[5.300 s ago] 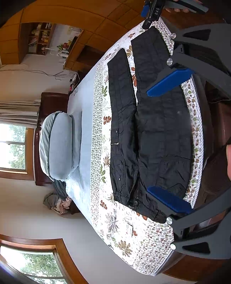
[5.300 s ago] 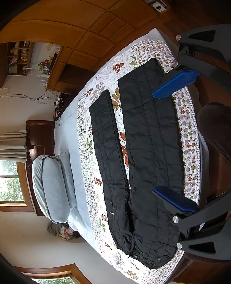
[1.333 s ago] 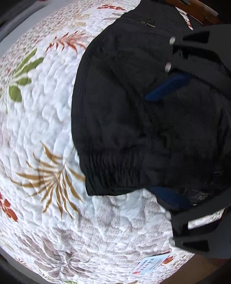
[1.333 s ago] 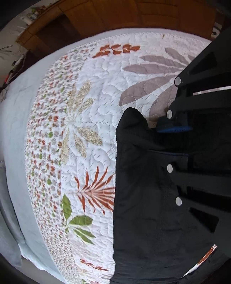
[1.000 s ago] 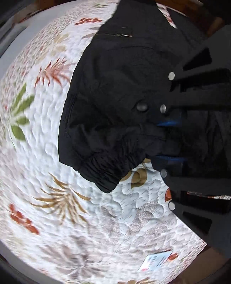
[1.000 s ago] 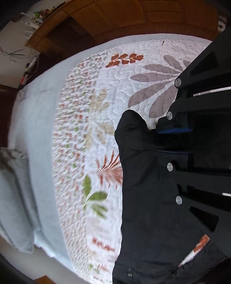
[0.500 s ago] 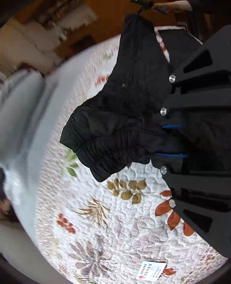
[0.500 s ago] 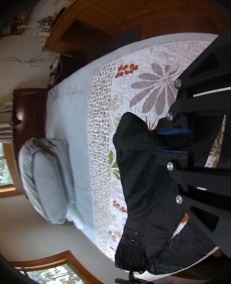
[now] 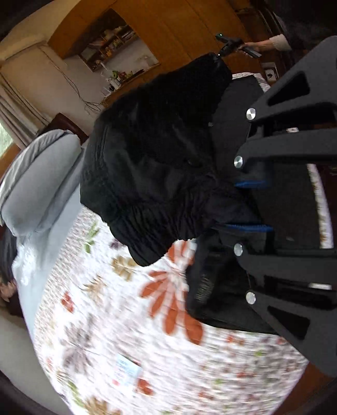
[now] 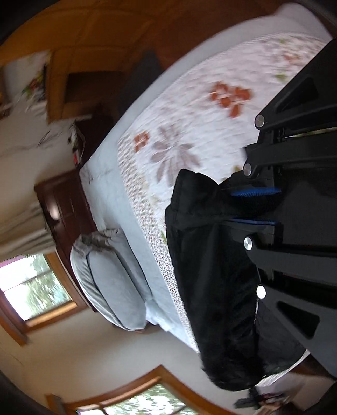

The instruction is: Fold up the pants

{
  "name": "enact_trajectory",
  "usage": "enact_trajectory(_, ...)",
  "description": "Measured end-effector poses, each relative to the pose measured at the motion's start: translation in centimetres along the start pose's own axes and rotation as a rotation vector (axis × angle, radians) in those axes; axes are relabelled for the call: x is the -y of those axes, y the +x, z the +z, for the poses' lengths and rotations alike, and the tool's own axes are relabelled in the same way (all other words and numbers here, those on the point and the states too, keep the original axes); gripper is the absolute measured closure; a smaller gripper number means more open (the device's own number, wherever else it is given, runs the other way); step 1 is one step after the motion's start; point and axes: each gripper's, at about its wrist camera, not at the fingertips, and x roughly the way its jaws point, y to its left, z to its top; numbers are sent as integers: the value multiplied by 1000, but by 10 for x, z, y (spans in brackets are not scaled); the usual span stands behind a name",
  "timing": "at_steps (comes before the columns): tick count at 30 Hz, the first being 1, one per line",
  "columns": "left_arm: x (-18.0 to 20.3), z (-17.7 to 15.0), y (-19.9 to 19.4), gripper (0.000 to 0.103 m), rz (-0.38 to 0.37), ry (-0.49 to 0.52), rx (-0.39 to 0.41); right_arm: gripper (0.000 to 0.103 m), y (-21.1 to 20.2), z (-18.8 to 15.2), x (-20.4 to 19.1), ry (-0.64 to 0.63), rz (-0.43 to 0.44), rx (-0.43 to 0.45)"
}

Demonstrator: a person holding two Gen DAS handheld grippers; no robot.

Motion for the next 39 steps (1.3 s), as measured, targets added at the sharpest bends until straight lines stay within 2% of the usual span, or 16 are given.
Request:
enact_trajectory(3,-7,-20,-3,79,13,-14,-29,89,-8,-26,10,18,-34,-41)
enact_trajectory(6,-12,-36,2,73,69,11,-68,89,-9,-54,18,51,-55,-98)
enact_trajectory(9,-20,-52,-2,51,143,-3,-97,86,-6,-84,28,75,-83,-157)
enact_trajectory(10,-25,-57,-5,41,163,-17,-96,82,-5,-91,31,85,-91,-170)
enact_trajectory(11,-30,-61,-10,35,185,-32,-92,73,-7,-97,33,90,-108,-174)
enact_trajectory(13,-36,-71,-21,28,268,-42,-89,66,-13,-107,35,105,-133,-176)
enact_trajectory(15,-43,-78,-36,26,324,-65,-71,66,-20,-112,34,116,-142,-175)
enact_trajectory(17,-53,-91,-60,23,330,-104,-29,65,-27,-114,25,97,-157,-175)
enact_trajectory(19,-52,-95,-72,23,328,-133,11,65,-34,-112,17,93,-153,-168)
enact_trajectory(22,-39,-104,-77,21,263,-147,40,64,-42,-111,8,109,-143,-139)
enact_trajectory(26,-26,-114,-48,18,259,-120,0,62,-48,-116,6,157,-139,-116)
enact_trajectory(28,-26,-113,-28,18,230,-115,-22,62,-48,-119,7,176,-145,-115)
enact_trajectory(31,-25,-102,1,19,201,-109,4,62,-50,-123,9,187,-164,-106)
enact_trajectory(34,-31,-84,32,34,204,-126,-29,61,-52,-123,14,204,-200,-102)
enact_trajectory(37,-45,-72,54,43,221,-187,-70,44,-56,-123,22,213,-258,-101)
enact_trajectory(39,-53,-71,49,50,192,-238,-54,42,-63,-126,30,242,-259,-102)
